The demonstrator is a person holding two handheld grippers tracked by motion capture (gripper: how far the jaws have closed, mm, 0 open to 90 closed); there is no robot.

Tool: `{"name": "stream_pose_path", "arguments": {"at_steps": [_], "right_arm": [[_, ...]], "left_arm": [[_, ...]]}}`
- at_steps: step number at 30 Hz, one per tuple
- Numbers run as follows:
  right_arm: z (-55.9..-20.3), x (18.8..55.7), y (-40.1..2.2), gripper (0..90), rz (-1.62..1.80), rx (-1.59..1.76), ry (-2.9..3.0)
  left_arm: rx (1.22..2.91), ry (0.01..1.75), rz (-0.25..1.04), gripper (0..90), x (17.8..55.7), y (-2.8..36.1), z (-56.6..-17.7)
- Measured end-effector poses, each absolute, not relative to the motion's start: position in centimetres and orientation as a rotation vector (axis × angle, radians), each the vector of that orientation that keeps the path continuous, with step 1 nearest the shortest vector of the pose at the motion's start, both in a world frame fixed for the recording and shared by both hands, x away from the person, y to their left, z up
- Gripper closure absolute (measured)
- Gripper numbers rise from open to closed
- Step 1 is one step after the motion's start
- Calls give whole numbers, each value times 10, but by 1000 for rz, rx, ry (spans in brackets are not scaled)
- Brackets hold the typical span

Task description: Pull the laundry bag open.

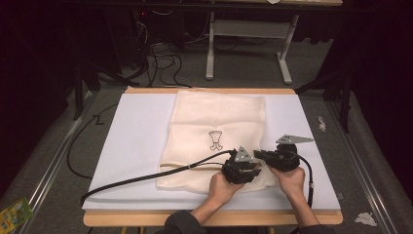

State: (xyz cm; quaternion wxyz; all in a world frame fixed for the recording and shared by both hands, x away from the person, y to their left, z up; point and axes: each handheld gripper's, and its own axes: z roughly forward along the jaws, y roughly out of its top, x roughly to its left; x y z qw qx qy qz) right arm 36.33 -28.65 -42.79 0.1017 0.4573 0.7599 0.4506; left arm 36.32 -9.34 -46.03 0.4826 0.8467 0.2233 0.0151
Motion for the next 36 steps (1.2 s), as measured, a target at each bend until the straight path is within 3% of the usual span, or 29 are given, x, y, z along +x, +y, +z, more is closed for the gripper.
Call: {"name": "stream_pose_path", "arguments": {"at_steps": [8,17,36], "right_arm": [[-429,363,-286,883,1322,1347,2246],[-429,363,-286,883,1316,1340,2248],[-432,360,-294,883,1277,1314,2260]], "left_arm": [[2051,565,21,744,365,-94,-460],[2064,592,29,853,367,-95,-461],[2108,554,55,867,364,-90,-454]]}}
